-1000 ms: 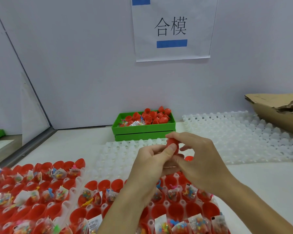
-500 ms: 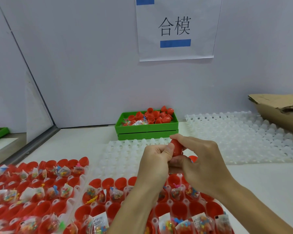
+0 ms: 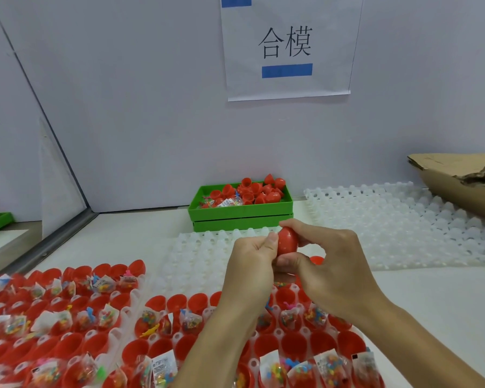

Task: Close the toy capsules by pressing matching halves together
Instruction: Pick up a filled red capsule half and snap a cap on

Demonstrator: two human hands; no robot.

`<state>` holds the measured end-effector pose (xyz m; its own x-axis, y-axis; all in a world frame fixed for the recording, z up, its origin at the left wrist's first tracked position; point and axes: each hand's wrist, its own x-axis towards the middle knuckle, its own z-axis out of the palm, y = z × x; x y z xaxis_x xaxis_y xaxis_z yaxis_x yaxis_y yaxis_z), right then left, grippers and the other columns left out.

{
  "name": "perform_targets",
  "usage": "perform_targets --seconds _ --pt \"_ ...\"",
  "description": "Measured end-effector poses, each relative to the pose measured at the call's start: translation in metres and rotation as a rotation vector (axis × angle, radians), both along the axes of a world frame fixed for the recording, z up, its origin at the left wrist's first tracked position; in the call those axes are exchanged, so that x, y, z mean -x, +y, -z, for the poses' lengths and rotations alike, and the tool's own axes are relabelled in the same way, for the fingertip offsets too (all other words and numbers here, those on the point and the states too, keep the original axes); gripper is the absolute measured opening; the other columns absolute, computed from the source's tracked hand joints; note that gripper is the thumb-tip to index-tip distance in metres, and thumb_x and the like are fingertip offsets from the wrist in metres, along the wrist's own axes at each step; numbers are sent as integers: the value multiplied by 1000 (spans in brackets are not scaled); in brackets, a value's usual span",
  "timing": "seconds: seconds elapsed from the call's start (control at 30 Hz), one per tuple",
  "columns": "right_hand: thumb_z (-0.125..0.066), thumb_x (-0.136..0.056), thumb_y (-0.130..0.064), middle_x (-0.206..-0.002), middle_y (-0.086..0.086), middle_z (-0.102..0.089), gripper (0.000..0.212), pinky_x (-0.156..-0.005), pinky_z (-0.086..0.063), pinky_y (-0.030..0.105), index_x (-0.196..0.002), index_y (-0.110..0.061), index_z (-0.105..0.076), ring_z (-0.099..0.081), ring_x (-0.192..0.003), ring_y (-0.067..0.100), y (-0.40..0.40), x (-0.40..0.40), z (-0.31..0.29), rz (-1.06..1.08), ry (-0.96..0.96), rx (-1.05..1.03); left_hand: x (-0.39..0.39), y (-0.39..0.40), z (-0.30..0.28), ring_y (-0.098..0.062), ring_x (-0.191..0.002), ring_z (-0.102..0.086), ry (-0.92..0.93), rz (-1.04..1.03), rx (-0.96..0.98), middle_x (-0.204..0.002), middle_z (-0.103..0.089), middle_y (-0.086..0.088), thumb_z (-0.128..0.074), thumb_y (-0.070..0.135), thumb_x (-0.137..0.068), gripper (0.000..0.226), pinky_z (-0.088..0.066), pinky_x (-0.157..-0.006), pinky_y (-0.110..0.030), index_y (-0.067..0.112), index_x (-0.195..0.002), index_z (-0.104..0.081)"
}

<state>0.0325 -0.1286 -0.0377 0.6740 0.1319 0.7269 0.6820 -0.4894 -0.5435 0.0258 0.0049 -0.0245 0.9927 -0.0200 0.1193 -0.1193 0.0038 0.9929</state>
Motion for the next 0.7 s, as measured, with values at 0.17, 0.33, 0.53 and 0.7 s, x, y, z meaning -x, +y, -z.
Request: perform_targets --seconds 0.17,0.33,0.53,0.7 --pt "-79 -75 -2 -77 -18 -71 37 -76 -47 4 -106 -21 -74 -67 -83 -1 0 0 -1 -35 27 -55 0 0 1 -29 -72 -74 -17 0 -64 -80 -75 -17 -42 27 -105 46 -62 -68 -36 3 -82 -74" --pt "-79 -78 -3 -91 -16 -74 41 -82 -50 11 -109 -28 -70 -69 -90 3 -1 1 -6 -119 90 -150 3 0 -6 -32 -83 -74 104 66 221 -88 -75 -19 -48 31 -101 38 -58 -64 -36 1 -100 -72" --pt "-74 -79 -21 -96 -8 -74 38 -81 -57 25 -115 -30 -68 -72 -89 14 3 4 -9 -245 193 -258 9 4 -12 -36 -95 -70 238 305 572 -107 -69 -30 -54 30 -89 48 -60 -74 -37 -8 -117 -63" --pt "-76 -84 -13 -115 -23 -68 56 -91 -51 19 -132 -35 -57 -63 -111 0 0 2 -9 -196 161 -145 5 5 -10 -20 -76 -73 169 197 509 -83 -75 -14 -63 31 -81 40 -60 -68 -29 -2 -104 -69"
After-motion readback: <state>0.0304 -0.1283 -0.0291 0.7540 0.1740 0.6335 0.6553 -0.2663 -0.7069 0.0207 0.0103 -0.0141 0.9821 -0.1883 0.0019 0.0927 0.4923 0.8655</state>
